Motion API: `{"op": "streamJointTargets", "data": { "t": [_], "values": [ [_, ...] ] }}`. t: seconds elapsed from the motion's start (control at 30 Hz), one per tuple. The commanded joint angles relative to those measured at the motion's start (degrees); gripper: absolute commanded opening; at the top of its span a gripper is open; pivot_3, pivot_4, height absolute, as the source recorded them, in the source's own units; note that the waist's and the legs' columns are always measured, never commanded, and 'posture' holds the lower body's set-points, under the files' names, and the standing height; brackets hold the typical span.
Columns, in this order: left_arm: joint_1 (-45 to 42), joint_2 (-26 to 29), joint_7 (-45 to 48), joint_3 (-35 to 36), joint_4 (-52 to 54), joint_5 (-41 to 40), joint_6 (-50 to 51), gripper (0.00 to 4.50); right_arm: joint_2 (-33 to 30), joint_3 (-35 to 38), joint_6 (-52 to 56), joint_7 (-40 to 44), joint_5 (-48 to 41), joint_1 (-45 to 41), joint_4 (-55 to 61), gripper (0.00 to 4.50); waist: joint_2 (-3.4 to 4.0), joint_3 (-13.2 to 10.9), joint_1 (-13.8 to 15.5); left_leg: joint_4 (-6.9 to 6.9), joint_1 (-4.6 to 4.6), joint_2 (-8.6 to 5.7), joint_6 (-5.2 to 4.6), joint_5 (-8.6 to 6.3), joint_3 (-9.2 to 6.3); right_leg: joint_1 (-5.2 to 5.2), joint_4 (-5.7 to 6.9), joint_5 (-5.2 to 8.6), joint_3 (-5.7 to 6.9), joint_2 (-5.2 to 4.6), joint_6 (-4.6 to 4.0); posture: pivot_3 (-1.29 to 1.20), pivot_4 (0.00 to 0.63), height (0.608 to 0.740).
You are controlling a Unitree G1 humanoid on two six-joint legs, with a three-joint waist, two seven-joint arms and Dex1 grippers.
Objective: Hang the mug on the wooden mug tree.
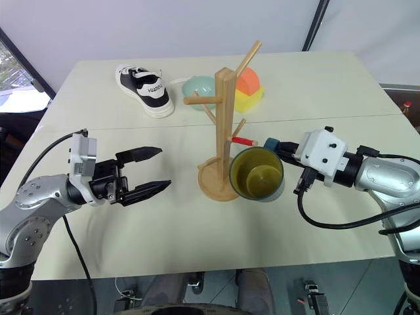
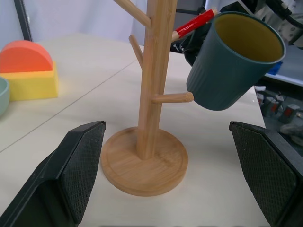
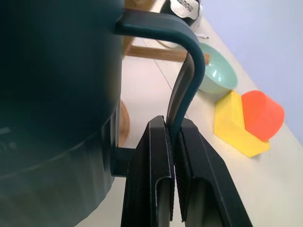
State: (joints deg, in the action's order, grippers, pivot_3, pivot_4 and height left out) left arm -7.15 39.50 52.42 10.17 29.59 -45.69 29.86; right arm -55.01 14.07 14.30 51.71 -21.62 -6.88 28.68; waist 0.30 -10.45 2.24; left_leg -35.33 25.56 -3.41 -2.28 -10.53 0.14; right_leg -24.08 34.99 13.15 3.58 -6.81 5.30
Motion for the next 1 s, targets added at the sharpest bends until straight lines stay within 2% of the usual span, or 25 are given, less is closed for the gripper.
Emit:
{"op": "streamJointTargets", "data": {
  "t": [0.03,0.23,0.4,1.0],
  "values": [
    [-1.06,0.47,0.48,-0.05,0.61,-0.33,-0.28,4.50,-0.53,2.81,-0.47,0.80,-0.43,1.55,2.56,0.03,-0.01,0.00,0.06,-0.02,-0.01,0.00,0.00,0.00,0.00,0.01,0.00,0.00,0.00,0.00,0.00,0.00,0.150,0.736],
    [-2.44,0.63,1.53,-0.72,-1.02,0.01,-0.30,4.50,-0.78,6.86,0.62,0.35,-0.64,5.05,7.22,0.03,-0.03,0.00,-0.06,-0.02,-0.02,0.00,0.00,0.00,0.00,0.01,0.02,0.00,0.00,0.00,0.00,0.00,0.150,0.736],
    [-3.81,0.39,2.51,-1.39,-1.86,-0.20,-0.03,4.50,-1.24,7.86,3.51,-0.59,-1.50,3.71,10.37,0.03,-0.04,0.00,-0.02,-0.01,-0.04,0.01,0.00,0.00,0.00,0.00,0.03,0.00,0.00,0.01,0.00,0.00,0.150,0.736],
    [-4.15,-0.16,0.66,-0.50,1.21,-3.06,1.00,4.50,-1.01,-1.47,3.83,-0.66,1.89,-7.26,5.47,0.03,-0.12,-0.05,-0.03,-0.01,-0.02,0.01,0.00,0.00,0.02,0.00,0.02,0.00,0.00,-0.01,0.00,0.00,0.150,0.736]
  ]
}}
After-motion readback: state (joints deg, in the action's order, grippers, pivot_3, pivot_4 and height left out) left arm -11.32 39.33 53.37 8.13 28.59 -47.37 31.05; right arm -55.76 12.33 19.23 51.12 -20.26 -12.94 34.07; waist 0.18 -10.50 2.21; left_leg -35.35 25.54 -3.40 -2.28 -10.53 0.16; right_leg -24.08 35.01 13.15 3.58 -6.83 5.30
